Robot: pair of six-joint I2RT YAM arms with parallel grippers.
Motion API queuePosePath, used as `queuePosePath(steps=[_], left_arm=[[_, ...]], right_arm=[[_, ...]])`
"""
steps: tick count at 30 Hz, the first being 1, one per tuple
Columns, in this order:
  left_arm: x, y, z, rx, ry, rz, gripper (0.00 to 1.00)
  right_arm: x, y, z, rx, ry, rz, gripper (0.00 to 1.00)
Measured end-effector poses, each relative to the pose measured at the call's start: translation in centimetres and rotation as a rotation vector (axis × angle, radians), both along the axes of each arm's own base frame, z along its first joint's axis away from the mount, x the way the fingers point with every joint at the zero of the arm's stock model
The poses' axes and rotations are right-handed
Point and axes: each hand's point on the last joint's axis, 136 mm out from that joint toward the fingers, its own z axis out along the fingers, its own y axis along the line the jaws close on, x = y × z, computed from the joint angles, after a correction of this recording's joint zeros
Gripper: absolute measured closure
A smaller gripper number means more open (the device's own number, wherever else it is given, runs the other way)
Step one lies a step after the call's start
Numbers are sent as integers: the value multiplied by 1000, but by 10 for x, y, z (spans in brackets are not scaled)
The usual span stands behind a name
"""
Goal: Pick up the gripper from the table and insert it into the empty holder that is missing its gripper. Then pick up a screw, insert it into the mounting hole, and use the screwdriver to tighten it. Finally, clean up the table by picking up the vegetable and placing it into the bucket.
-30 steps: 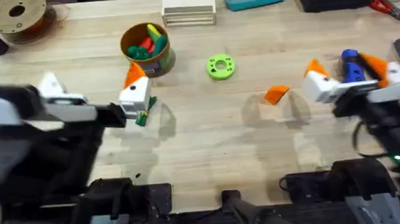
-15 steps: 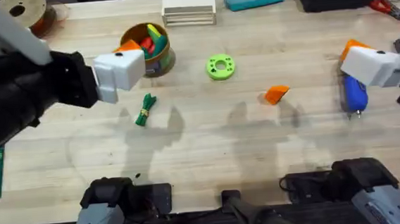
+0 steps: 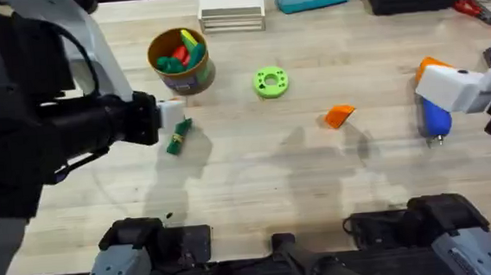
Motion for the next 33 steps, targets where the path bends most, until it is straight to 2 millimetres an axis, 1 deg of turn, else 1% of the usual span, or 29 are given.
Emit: queuePosePath(steps=[4, 5, 6, 10, 14, 17, 22, 28, 31, 33], left_arm=[[-4, -17, 16, -71, -63, -61, 104], [-5, -24, 22, -96, -82, -90, 37], [-6, -30, 28, -118, -105, -119, 19], [-7, -58, 52, -194, -206, -249, 15], [-6, -77, 69, -234, -281, -342, 14], [-7, -81, 73, -248, -292, -363, 14], [-7, -81, 73, -250, -291, -362, 14], [2, -84, 81, -202, -379, -425, 14], [12, -94, 94, -186, -478, -481, 14], [12, -109, 97, -185, -552, -540, 14]], right_arm=[[0, 0, 0, 0, 0, 0, 12], [0, 0, 0, 0, 0, 0, 12], [0, 0, 0, 0, 1, 0, 12], [-2, 0, -3, 0, 13, 0, 12], [-2, 0, -3, 0, 13, 0, 12], [-2, 0, -3, 0, 14, 0, 12], [-2, 0, -3, 0, 13, 0, 12], [-2, 0, -3, 0, 13, 0, 12], [-2, 0, -3, 0, 13, 0, 12], [-2, 0, -3, 0, 14, 0, 12]])
